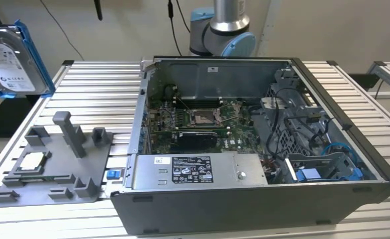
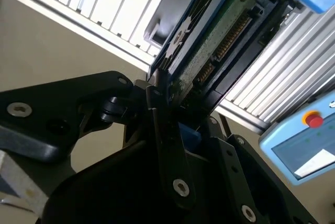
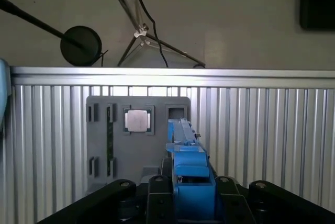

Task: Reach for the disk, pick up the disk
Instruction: 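Pick up the disk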

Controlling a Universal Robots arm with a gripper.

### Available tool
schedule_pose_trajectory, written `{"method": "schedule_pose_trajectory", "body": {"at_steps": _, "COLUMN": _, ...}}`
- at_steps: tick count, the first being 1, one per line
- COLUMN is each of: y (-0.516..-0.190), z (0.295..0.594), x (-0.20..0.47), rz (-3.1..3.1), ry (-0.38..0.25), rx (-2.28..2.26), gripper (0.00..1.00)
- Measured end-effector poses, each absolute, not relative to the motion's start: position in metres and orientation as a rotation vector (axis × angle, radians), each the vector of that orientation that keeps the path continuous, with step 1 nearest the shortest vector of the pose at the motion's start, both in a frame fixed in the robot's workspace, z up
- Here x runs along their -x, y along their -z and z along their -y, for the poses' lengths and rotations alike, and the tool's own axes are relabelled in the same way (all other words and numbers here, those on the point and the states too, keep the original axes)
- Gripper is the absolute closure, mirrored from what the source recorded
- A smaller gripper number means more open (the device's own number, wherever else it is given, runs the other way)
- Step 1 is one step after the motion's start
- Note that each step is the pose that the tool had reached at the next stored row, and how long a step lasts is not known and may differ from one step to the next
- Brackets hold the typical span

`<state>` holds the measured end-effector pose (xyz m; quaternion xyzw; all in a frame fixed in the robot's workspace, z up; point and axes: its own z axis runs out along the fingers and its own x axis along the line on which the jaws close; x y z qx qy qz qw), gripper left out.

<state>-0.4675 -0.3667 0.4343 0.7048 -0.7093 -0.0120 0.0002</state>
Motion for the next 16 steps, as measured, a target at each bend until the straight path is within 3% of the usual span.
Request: {"method": "schedule_pose_trajectory", "body": {"at_steps": 16, "y": -0.455, "z": 0.367, "x": 0.467, "rz": 2.228, "ry": 0.038, "rx": -2.214, "gripper": 1.00}}
